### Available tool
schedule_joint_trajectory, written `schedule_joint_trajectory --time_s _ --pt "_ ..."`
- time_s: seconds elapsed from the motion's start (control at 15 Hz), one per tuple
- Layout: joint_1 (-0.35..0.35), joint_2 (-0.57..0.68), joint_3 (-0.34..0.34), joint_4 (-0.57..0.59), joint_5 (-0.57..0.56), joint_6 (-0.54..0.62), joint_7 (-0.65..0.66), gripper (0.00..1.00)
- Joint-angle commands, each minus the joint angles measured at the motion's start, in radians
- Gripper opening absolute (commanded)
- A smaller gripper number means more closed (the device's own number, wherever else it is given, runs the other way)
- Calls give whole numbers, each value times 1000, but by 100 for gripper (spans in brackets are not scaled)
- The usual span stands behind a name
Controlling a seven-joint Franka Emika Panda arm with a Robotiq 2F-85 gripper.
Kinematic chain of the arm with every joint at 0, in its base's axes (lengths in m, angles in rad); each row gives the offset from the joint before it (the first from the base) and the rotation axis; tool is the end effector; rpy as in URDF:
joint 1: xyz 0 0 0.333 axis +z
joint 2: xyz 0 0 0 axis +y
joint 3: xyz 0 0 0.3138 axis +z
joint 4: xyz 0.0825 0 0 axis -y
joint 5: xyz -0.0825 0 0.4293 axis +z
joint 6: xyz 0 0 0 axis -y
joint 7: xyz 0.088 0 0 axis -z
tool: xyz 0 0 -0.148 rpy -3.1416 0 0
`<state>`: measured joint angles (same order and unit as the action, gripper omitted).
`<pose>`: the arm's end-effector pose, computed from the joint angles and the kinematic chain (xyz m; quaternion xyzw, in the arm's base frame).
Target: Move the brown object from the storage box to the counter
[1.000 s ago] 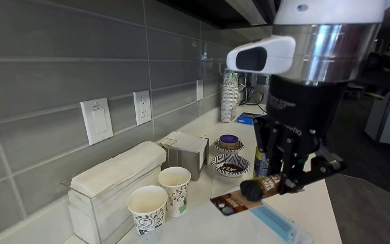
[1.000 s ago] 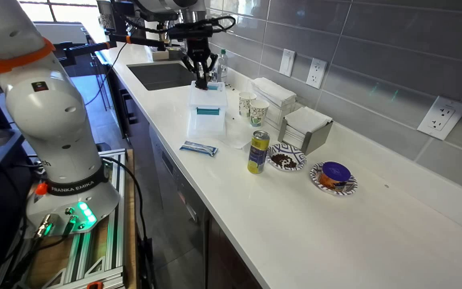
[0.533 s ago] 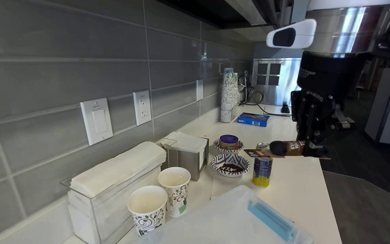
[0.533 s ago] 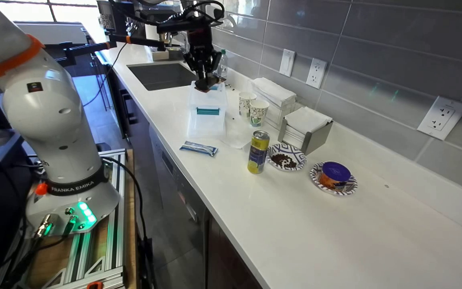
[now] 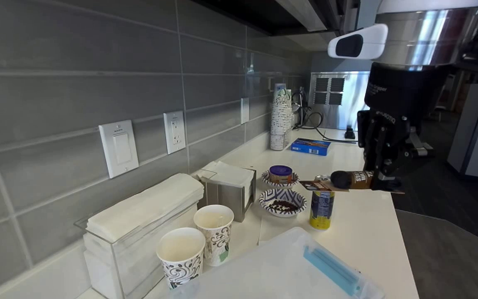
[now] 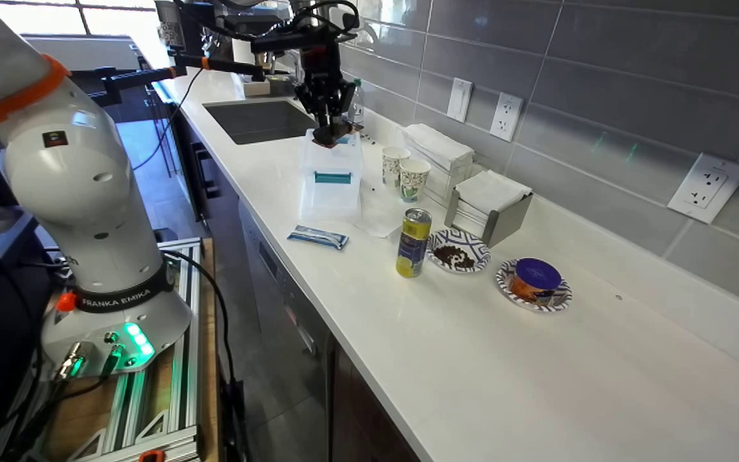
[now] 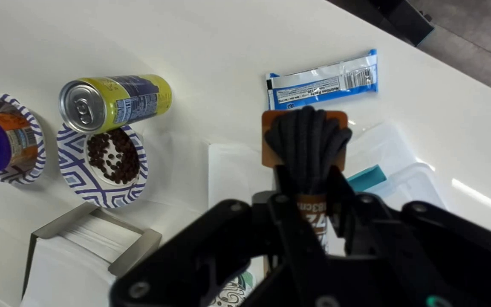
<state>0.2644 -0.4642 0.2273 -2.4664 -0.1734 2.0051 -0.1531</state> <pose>0.4040 0.1927 0.3963 0.9324 0.3377 0.0147 0.1279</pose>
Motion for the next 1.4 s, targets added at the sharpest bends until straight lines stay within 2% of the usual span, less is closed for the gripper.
schedule_joint_trajectory --time_s 0.0,0.33,0.73,1.07,1.33 --pt "-60 73 13 5 -95 47 101 6" --pt "-130 204 0 13 -210 98 219 6" --pt "-172 382 -33 26 -293 315 296 6" --pt "-166 532 -59 73 -390 425 325 6" --pt "-143 640 -83 141 -418 447 324 6"
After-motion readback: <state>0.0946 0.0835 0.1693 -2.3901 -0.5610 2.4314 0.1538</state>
